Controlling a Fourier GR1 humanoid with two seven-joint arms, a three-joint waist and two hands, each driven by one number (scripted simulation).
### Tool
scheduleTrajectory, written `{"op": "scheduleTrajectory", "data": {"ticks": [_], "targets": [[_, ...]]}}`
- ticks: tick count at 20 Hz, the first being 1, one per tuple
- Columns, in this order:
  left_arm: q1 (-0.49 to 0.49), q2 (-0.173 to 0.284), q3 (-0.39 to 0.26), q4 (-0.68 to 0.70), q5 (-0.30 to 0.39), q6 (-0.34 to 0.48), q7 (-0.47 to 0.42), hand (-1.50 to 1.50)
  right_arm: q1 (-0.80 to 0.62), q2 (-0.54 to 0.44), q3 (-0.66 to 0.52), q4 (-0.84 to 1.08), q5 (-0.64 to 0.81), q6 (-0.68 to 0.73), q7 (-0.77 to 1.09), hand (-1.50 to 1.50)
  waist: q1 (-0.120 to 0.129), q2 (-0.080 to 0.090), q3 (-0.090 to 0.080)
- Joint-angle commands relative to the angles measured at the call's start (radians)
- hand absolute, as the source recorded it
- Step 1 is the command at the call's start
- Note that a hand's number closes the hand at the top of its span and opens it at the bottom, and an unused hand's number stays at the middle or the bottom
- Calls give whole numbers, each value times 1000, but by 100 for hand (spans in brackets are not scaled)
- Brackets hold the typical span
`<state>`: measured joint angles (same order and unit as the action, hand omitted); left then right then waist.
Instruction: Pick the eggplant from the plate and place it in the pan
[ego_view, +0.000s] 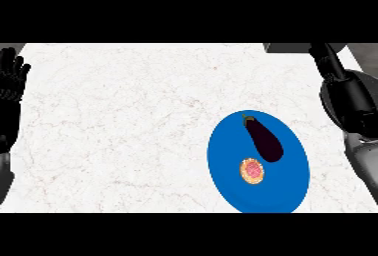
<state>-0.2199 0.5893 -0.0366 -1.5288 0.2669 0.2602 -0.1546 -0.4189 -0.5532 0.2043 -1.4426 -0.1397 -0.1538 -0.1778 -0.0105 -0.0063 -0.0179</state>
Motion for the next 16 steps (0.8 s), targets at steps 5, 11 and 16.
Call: {"op": "scheduleTrajectory", "data": {"ticks": [5, 11, 16], "targets": [[186, -236, -78, 116, 132, 37, 151, 0, 51, 103, 18, 53, -203, 134, 168, 150, 30, 21, 16], [282, -321, -107, 157, 179, 33, 176, 0, 313, 95, 187, -165, 177, -168, 38, -150, -33, -7, 16], [285, -344, -138, 100, 155, 78, 220, 0, 505, 76, 280, -344, 395, -355, 135, -150, -25, -5, 16]]}}
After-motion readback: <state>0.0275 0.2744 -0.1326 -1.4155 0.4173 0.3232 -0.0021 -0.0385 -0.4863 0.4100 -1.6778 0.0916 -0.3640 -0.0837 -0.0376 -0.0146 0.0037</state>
